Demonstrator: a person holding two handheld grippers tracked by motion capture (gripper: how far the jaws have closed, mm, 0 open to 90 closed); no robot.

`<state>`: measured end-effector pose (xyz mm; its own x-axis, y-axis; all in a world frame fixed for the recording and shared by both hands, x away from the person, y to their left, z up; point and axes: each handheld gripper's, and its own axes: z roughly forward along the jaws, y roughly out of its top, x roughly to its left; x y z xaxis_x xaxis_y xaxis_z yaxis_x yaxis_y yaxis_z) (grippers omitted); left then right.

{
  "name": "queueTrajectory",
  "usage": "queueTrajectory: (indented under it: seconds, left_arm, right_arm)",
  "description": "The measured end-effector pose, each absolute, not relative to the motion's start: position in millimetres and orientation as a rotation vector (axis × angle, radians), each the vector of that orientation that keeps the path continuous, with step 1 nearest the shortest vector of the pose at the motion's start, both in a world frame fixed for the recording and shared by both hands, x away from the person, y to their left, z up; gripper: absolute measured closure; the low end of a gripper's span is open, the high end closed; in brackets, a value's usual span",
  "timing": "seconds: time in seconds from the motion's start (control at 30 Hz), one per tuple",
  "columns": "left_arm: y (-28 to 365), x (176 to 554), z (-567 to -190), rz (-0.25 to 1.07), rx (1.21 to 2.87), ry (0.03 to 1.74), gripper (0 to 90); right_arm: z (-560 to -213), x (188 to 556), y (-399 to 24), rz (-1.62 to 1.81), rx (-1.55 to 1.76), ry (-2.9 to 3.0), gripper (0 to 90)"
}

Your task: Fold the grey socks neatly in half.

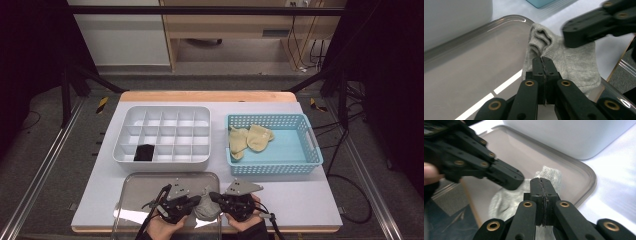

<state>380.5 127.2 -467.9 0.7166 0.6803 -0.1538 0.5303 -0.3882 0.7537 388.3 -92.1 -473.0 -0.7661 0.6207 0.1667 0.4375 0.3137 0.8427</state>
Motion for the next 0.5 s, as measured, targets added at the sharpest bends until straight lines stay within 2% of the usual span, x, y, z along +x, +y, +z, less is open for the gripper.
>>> queueTrajectory:
  seconds: [0.1,0.3,0.5]
  left_arm:
    - [126.9,379.7,-468.0,0.231,2.08,0.918,89.3]
    - [126.8,378.3,-468.6,0.236,2.081,0.918,89.2]
    - [126.3,377.3,-469.0,0.24,2.078,0.919,89.1]
  right_arm:
    - [-479.7,389.0,-89.0,1.405,0.97,2.404,88.3]
    - [-466.6,382.5,-109.2,1.428,0.996,2.36,76.3]
    - [-479.2,380.6,-116.0,1.409,1.048,2.415,69.1]
